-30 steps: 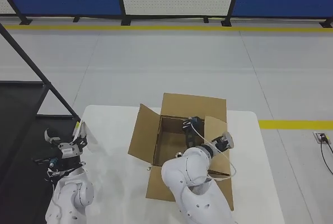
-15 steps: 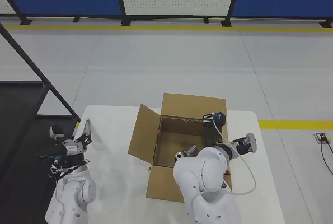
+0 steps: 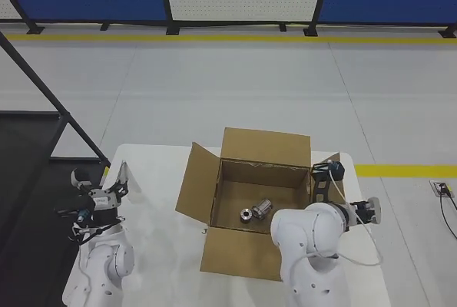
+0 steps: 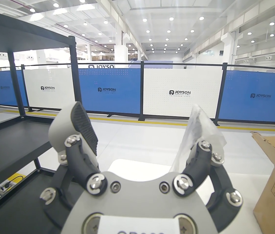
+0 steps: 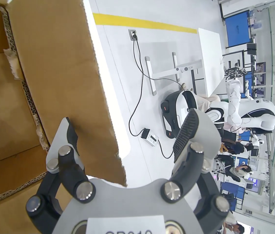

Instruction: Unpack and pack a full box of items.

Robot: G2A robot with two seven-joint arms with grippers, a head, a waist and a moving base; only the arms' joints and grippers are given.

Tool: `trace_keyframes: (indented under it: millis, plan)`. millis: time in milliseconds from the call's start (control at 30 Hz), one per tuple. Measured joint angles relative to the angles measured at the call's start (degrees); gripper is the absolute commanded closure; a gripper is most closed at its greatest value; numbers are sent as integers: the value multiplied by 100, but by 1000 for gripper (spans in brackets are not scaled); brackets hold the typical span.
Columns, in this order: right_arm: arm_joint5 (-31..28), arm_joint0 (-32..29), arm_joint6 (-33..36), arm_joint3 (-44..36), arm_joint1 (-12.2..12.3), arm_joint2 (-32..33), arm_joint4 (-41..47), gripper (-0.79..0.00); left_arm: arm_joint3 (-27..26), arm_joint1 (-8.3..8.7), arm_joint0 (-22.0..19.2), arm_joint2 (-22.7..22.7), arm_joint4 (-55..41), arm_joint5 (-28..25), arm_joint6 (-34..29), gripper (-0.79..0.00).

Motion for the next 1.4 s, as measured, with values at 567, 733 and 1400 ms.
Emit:
trace_keyframes:
  millis: [567, 733, 1400]
  plan:
    - [-504, -56, -334, 444, 50, 1035, 1196, -785, -51, -5, 21, 79, 143, 92, -28, -785]
    - [-560, -23, -467, 639, 53, 1152, 1425, -785, -61, -7, 31, 87, 153, 111, -32, -785]
    - [-675, 247, -444, 1225, 37, 1122, 1541, -785, -72, -6, 59, 52, 136, 158, -23, -785]
